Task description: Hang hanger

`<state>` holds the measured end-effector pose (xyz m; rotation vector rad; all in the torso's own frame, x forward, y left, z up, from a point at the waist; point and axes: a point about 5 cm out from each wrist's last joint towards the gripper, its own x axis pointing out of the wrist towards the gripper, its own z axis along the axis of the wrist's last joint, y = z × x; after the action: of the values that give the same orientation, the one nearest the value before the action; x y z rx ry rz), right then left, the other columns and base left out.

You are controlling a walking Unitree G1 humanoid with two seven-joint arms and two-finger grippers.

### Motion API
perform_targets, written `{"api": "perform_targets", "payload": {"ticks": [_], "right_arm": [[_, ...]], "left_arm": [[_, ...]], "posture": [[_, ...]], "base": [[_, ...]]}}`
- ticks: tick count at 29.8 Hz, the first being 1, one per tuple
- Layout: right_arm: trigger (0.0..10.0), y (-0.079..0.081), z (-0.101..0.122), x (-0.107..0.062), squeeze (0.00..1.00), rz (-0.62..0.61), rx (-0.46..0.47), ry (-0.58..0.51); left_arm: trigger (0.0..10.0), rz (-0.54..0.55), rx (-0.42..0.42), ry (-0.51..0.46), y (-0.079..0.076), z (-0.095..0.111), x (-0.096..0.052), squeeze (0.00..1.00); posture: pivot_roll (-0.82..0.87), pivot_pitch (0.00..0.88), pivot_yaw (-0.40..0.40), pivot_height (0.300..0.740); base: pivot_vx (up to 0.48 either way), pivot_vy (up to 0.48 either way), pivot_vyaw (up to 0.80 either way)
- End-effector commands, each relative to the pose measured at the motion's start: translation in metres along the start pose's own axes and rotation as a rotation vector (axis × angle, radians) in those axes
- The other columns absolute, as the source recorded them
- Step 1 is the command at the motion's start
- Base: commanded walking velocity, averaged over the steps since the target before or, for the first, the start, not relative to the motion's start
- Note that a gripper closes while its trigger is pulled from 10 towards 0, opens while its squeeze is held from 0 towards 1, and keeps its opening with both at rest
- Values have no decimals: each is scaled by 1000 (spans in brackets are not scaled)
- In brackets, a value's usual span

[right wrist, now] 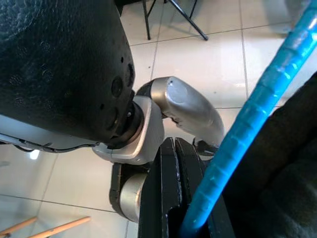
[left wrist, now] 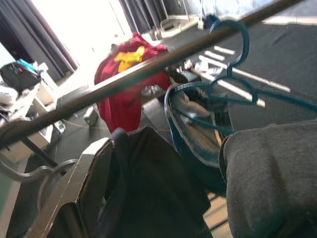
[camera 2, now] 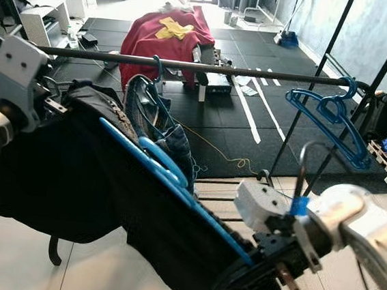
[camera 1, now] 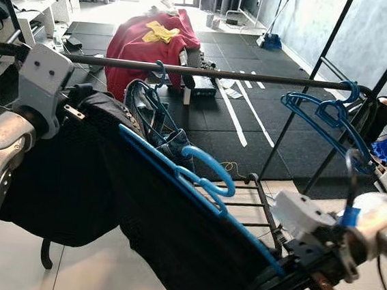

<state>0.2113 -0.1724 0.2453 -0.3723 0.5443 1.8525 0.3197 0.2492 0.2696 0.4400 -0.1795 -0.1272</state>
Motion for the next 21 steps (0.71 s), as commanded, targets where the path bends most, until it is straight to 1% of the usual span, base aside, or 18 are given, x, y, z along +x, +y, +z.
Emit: {"api": "perform_targets", "payload": {"ticks": [1,2,3,5,7,8,9,10,12,13,16,17,20,21], "right_arm": [[0,2,14,-7,0,13,-88,-34],[0,-2,23,-14,0,-23,-116,-73],[0,-2,23,-14,0,-23,-116,-73],[0,-5,38,-28,0,-80,-167,-142],[0,-5,38,-28,0,-80,-167,-142],[0,-6,43,-33,0,-99,-188,-168],[0,-6,43,-33,0,-99,-188,-168],[0,-7,50,-39,0,-115,-215,-207],[0,-7,50,-39,0,-115,-215,-207],[0,-7,57,-43,0,-120,-241,-250],[0,-7,57,-43,0,-120,-241,-250],[0,-8,62,-45,0,-110,-260,-288],[0,-8,62,-45,0,-110,-260,-288],[0,-8,65,-44,0,-99,-270,-317]], "left_arm": [[9608,-3,8,55,-4,-14,1,0],[9961,-54,-2,90,-15,-24,0,0],[9961,-54,-2,90,-15,-24,0,0],[10000,-154,-21,149,-38,-41,-4,0],[10000,-154,-21,149,-38,-41,-4,0],[10000,-193,-30,167,-47,-46,-5,0],[10000,-193,-30,167,-47,-46,-5,0],[10000,-249,-43,184,-60,-51,-7,0],[10000,-249,-43,184,-60,-51,-7,0],[10000,-305,-59,198,-73,-55,-9,0],[10000,-305,-59,198,-73,-55,-9,0],[10000,-370,-71,203,-88,-57,-10,0],[10000,-370,-71,203,-88,-57,-10,0],[10000,-420,-83,201,-100,-57,-12,0]], "posture": [[-106,39,-10,736],[-104,40,-10,736],[-104,40,-10,736],[-104,44,-7,736],[-104,44,-7,736],[-104,44,-7,736],[-104,44,-7,736],[-103,45,-6,736],[-103,45,-6,736],[-102,45,-4,736],[-102,45,-4,736],[-101,47,-4,736],[-101,47,-4,736],[-97,49,-5,736]], "base": [[0,0,0],[0,0,0],[0,0,0],[0,0,0],[0,0,0],[0,0,0],[0,0,0],[0,0,0],[0,0,0],[0,0,0],[0,0,0],[0,0,0],[0,0,0],[0,0,0]]}}
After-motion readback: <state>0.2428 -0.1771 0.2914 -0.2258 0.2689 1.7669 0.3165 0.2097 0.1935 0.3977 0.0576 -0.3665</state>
